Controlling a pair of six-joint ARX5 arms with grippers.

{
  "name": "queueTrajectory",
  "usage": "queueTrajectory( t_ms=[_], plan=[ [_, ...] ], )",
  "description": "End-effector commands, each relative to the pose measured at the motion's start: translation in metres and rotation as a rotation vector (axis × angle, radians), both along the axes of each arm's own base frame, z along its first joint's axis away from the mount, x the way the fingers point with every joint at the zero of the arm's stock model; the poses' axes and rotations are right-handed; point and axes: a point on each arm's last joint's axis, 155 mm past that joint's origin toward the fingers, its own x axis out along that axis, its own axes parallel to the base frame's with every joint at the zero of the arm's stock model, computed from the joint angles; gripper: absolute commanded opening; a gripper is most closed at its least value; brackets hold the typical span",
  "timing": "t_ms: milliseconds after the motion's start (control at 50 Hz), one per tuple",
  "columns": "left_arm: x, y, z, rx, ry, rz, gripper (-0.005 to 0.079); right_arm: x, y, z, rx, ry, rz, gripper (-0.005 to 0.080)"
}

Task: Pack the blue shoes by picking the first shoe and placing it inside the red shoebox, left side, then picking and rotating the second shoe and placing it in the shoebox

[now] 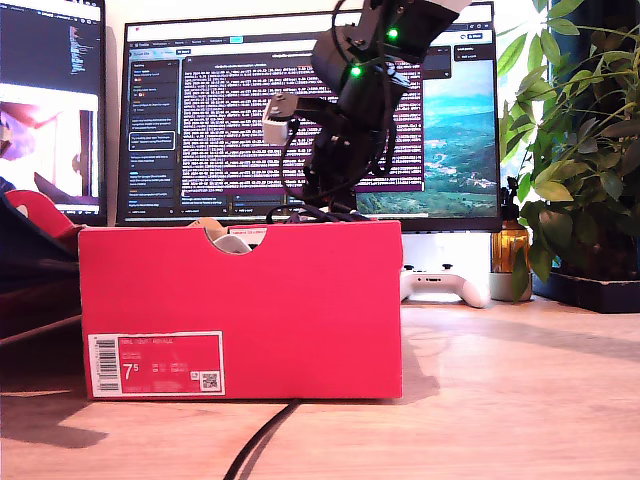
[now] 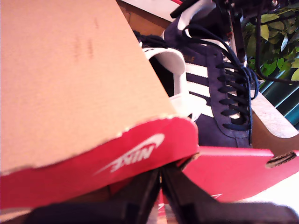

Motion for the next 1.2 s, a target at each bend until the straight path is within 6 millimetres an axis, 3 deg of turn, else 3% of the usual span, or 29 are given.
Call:
queueTrajectory(
  t_ms=[0, 280, 500, 600, 800, 900, 1100, 1180],
  plan=[
    [-0.002, -0.001, 0.001, 0.000, -0.014, -0.007, -0.0021, -0.004, 0.010, -0.005, -0.009, 0.005, 0.011, 0.0233],
    [-0.002, -0.001, 0.001, 0.001, -0.014, -0.007, -0.0021, -0.001, 0.005, -0.006, -0.026, 0.000, -0.044, 0.0310],
    [-0.003, -0.002, 0.001, -0.007, -0.008, -0.016, -0.0021, 0.017, -0.027, 0.000, -0.138, -0.083, -0.187, 0.0309],
    [-0.003, -0.003, 0.001, -0.009, -0.008, -0.019, -0.0021, 0.022, -0.038, 0.012, -0.158, -0.118, -0.260, 0.0309],
    [-0.005, -0.005, 0.001, -0.015, -0.005, -0.033, -0.0021, 0.022, -0.030, 0.050, -0.012, -0.125, -0.401, 0.0304],
    [-0.004, -0.006, 0.005, -0.017, -0.015, -0.034, -0.0021, 0.015, -0.026, 0.067, 0.081, -0.080, -0.496, 0.0258],
    [0.000, -0.007, 0.023, -0.039, -0.088, -0.036, -0.0021, 0.002, -0.024, 0.098, 0.181, -0.024, -0.596, -0.0020],
    [0.000, -0.007, 0.027, -0.044, -0.100, -0.038, -0.0021, -0.007, -0.021, 0.104, 0.222, 0.030, -0.623, -0.0010]
  ],
)
